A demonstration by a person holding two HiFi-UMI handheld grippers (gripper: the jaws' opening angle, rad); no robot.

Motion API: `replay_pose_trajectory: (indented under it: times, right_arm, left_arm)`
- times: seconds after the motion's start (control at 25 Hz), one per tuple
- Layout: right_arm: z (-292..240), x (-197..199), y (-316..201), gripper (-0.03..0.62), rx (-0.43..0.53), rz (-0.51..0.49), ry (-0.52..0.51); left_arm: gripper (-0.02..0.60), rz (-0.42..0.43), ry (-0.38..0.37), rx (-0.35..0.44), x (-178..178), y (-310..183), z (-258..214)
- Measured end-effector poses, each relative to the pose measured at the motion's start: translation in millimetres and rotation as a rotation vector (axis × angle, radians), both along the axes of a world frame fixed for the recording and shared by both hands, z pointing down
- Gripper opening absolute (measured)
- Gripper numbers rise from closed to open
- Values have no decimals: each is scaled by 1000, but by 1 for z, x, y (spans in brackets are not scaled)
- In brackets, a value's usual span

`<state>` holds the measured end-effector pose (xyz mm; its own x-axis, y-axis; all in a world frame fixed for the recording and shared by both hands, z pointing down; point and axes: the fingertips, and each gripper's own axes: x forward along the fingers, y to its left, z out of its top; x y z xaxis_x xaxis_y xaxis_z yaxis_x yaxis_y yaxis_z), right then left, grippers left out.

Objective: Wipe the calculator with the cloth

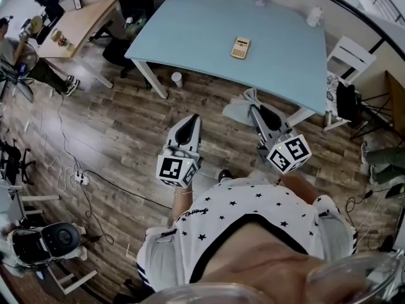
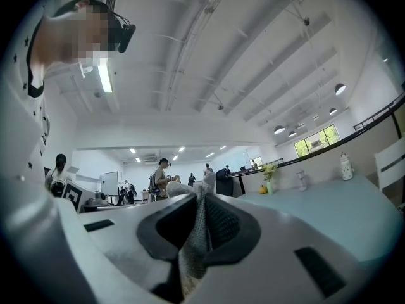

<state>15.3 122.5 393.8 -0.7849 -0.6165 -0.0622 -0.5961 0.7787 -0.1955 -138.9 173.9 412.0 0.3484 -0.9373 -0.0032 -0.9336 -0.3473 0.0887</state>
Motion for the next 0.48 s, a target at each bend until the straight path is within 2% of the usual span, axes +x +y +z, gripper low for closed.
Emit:
replay_pose_trajectory:
  times: [0.48]
  right_arm:
    - [10,-11,-39,31,-28,1,5]
  left_arm:
    - [31,-13,2,-24,-15,-31,6]
